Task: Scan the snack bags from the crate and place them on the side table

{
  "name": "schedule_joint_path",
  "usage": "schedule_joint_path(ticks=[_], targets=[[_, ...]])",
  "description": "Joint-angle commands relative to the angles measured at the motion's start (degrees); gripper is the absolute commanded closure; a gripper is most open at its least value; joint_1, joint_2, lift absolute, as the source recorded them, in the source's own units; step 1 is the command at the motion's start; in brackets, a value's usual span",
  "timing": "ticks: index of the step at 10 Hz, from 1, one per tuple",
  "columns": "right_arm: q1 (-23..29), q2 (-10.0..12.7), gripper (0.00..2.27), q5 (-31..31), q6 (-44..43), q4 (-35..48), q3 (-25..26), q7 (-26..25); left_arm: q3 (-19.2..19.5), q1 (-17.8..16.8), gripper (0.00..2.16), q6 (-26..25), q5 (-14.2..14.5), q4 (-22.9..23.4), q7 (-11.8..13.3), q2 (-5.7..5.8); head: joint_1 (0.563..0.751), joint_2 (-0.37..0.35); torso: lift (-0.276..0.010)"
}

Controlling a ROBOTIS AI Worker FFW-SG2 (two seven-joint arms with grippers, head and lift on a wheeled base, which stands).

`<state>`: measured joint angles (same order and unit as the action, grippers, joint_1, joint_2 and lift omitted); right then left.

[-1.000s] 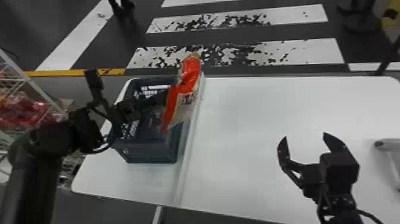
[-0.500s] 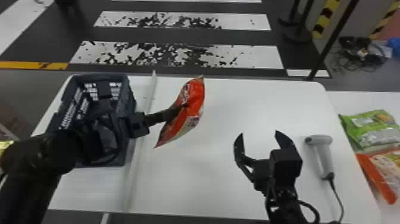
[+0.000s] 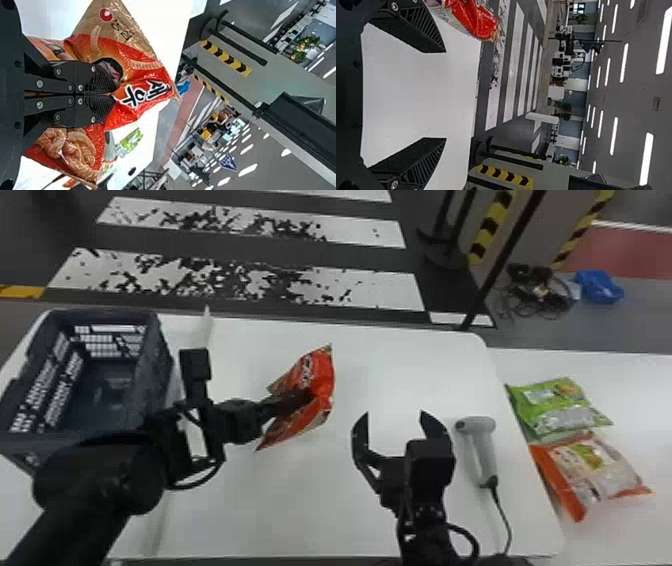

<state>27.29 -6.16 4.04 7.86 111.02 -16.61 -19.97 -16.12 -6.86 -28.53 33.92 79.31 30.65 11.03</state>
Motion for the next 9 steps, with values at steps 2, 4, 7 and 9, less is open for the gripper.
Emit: schedule_joint_path(ticks=[2, 4, 7, 9], targets=[[0.04, 0.19, 0.09, 0.0, 0.19, 0.07, 0.09, -0.16, -4.36, -0.17, 0.0, 7.65, -0.61, -3.02, -2.09, -0.93, 0.695, -0.163, -0.05], [0.04, 0.36, 0.09, 0.0, 0.19, 0.25, 0.17, -0.25, -5.32, -0.08, 0.01, 8.17, -0.96, -3.46, -2.09, -1.54, 0.695, -0.182, -0.05], [0.22, 0.45, 0.09, 0.0, 0.37, 0.34, 0.26, -0.51, -4.89, 0.53, 0.01, 8.35, -0.96, -2.49, -2.44, -1.37, 0.695, -0.199, -0.05], [0.22, 0.54, 0.09, 0.0, 0.37, 0.34, 0.17, -0.43, -4.45, 0.71, 0.01, 8.0, 0.45, -2.49, -2.26, -1.28, 0.695, -0.196, -0.05]])
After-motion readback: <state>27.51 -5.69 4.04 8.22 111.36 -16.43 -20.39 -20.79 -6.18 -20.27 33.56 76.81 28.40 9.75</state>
